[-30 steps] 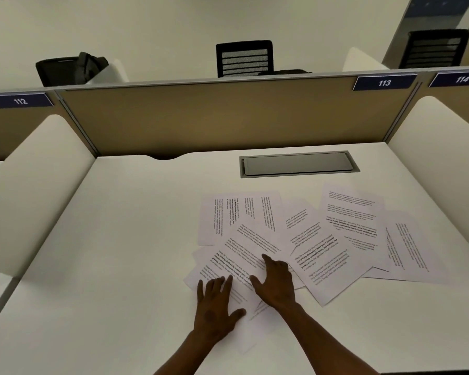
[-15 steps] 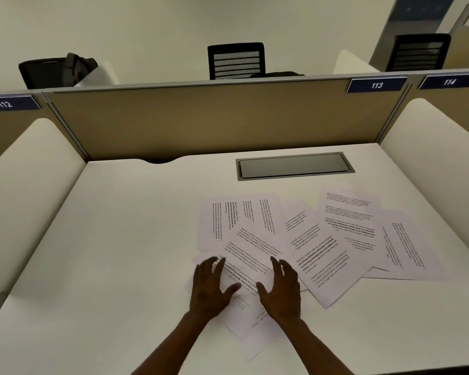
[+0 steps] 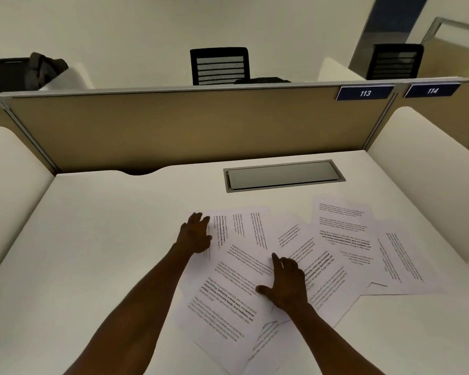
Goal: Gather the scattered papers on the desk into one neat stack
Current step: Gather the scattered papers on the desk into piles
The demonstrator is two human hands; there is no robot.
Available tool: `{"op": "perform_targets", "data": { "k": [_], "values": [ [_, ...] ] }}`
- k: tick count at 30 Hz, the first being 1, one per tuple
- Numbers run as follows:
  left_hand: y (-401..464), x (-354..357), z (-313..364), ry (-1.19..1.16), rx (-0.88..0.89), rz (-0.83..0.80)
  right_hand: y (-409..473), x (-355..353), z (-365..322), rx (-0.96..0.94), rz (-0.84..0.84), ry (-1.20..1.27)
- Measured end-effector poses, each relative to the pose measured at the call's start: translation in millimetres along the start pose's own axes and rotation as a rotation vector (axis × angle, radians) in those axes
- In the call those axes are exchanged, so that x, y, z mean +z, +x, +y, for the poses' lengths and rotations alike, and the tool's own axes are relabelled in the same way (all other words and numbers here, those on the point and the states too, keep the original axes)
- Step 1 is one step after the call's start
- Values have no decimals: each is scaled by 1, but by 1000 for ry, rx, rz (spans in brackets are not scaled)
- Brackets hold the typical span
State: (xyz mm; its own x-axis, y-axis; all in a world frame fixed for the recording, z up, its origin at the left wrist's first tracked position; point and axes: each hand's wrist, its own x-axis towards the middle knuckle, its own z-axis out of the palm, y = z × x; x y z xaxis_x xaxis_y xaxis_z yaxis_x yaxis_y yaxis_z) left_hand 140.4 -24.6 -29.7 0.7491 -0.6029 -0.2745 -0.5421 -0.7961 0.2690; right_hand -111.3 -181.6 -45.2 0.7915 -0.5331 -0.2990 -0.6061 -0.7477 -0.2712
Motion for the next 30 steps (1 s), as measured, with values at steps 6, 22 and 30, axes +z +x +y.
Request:
{"op": "perform_targets", "data": {
  "k": [6,22,30],
  "values": [
    [37,1,-12,38,-56,-109,0,-4,2,39,110,286],
    [40,-1,-11,72,-80,-57,19,2,-8,585,298,1253],
    [29,-24,-11,-192,-49,-210,17,0,-11,506,306,1347]
  ]
}}
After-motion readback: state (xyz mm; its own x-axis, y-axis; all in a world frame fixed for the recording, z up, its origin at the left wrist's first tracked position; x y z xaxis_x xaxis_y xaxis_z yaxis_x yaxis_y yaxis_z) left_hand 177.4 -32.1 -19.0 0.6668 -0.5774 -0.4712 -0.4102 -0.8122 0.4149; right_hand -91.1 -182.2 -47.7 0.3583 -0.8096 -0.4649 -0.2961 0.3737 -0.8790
